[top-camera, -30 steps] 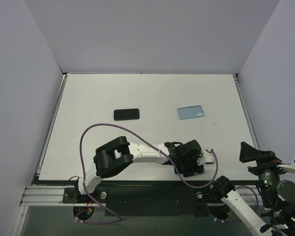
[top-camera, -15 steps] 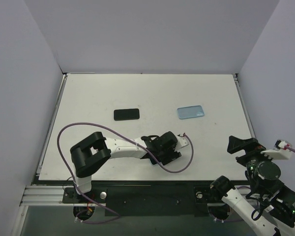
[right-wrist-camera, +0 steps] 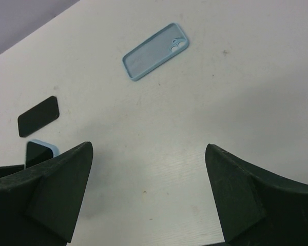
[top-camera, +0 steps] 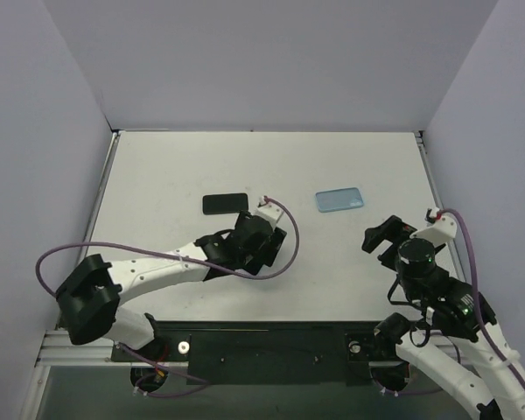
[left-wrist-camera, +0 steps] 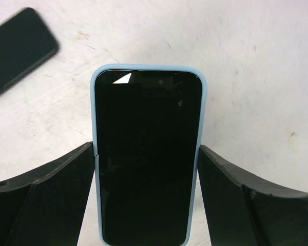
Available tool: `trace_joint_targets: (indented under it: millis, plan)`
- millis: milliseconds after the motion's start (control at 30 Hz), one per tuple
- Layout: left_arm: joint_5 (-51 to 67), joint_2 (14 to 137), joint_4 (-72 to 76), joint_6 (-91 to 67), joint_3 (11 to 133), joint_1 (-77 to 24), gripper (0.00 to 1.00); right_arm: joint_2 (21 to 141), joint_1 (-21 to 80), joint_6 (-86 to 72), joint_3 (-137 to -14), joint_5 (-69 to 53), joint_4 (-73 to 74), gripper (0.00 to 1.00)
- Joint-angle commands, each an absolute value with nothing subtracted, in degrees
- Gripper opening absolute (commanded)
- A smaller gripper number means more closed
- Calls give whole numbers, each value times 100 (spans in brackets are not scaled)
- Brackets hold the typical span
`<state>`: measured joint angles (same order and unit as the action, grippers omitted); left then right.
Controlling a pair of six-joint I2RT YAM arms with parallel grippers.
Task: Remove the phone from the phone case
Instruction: Pick up the phone at the center of the board.
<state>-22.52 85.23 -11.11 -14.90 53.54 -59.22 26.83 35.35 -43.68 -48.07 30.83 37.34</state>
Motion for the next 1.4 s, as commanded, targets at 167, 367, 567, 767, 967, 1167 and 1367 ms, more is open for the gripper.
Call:
trace_joint_targets:
  millis: [167, 367, 567, 767, 967, 1167, 1367]
  plan:
    - [-2262, 6681, -1072, -3909, 5151, -4782, 0, 3751, 3419, -3807, -4386, 1016, 2243, 87]
    - [-1556, 6039, -713, -5535, 4589, -4017, 0, 4525, 3919, -3753, -4096, -633, 443, 82]
    - [-1433, 5634, -466, -6186, 4377, -3938, 0, 5508, 5245, -3428, -4551, -220, -334, 82]
    - [-1011, 5414, -220, -6670, 4219, -3911, 0, 6450, 5703, -3147, -5132, -62, -421, 75]
    - [-774, 5414, -89, -6926, 4122, -3911, 0, 6908, 5915, -3050, -5396, -18, -484, 67]
    - [-642, 5344, -88, -7049, 3991, -3911, 0, 7171, 5959, -3015, -5528, 448, -405, 60]
    - [-633, 5177, 9, -7110, 3982, -3920, 0, 7497, 5950, -3041, -5695, 588, -448, 53]
